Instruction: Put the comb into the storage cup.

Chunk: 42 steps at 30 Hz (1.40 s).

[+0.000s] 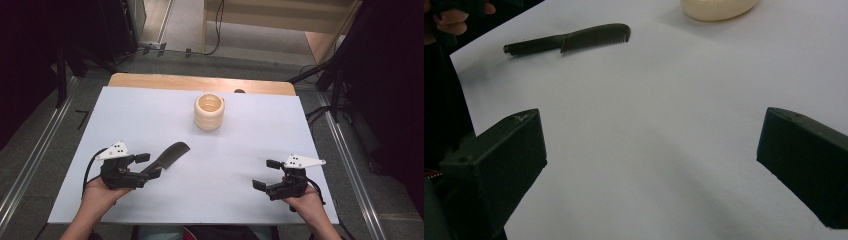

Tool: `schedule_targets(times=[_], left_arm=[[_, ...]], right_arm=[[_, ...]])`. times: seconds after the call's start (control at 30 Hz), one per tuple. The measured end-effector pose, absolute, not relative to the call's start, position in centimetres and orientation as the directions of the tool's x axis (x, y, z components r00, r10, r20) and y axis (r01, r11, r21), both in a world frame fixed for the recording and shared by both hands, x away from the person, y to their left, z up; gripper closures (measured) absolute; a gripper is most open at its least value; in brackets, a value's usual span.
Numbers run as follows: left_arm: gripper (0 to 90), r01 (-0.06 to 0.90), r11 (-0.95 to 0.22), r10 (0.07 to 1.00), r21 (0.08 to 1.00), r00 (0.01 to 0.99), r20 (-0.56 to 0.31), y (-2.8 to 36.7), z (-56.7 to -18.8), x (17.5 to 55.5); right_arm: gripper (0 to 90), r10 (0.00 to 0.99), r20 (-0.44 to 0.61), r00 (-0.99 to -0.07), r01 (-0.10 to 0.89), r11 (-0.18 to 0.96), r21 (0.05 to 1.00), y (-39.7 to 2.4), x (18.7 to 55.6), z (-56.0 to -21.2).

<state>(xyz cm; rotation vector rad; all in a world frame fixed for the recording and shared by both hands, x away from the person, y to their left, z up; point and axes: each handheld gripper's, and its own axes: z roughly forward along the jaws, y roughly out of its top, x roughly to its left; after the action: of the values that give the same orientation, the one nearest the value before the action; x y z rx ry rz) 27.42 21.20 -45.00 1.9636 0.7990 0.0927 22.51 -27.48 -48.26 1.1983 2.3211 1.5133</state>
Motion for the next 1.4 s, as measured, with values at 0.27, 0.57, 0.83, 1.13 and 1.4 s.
schedule_targets(times=[0.27, 0.57, 0.83, 1.13, 1.4], left_arm=[[25.7, 0.500, -0.291, 0.601, 0.816, 0.759, -0.251, 22.2, -45.0, 28.4], [25.8, 0.516, -0.312, 0.622, 0.798, 0.745, -0.239, 22.9, -45.4, 29.4], [26.5, 0.547, -0.339, 0.640, 0.766, 0.731, -0.238, 23.3, -46.1, 29.7], [27.9, 0.562, -0.411, 0.647, 0.718, 0.735, -0.205, 22.9, -46.9, 29.6], [29.4, 0.575, -0.457, 0.653, 0.679, 0.735, -0.183, 22.7, -47.7, 29.3]], right_arm=[[0.0, 0.669, 0.300, -0.679, 0.547, 0.189, 0.816, -27.5, 22.5, -48.3], [0.0, 0.669, 0.300, -0.680, 0.546, 0.189, 0.816, -27.4, 22.5, -48.2], [0.0, 0.669, 0.301, -0.680, 0.547, 0.189, 0.815, -27.4, 22.5, -48.2], [0.0, 0.668, 0.302, -0.680, 0.549, 0.191, 0.814, -27.4, 22.5, -48.2], [0.0, 0.663, 0.297, -0.687, 0.545, 0.201, 0.814, -27.1, 22.8, -48.2]])
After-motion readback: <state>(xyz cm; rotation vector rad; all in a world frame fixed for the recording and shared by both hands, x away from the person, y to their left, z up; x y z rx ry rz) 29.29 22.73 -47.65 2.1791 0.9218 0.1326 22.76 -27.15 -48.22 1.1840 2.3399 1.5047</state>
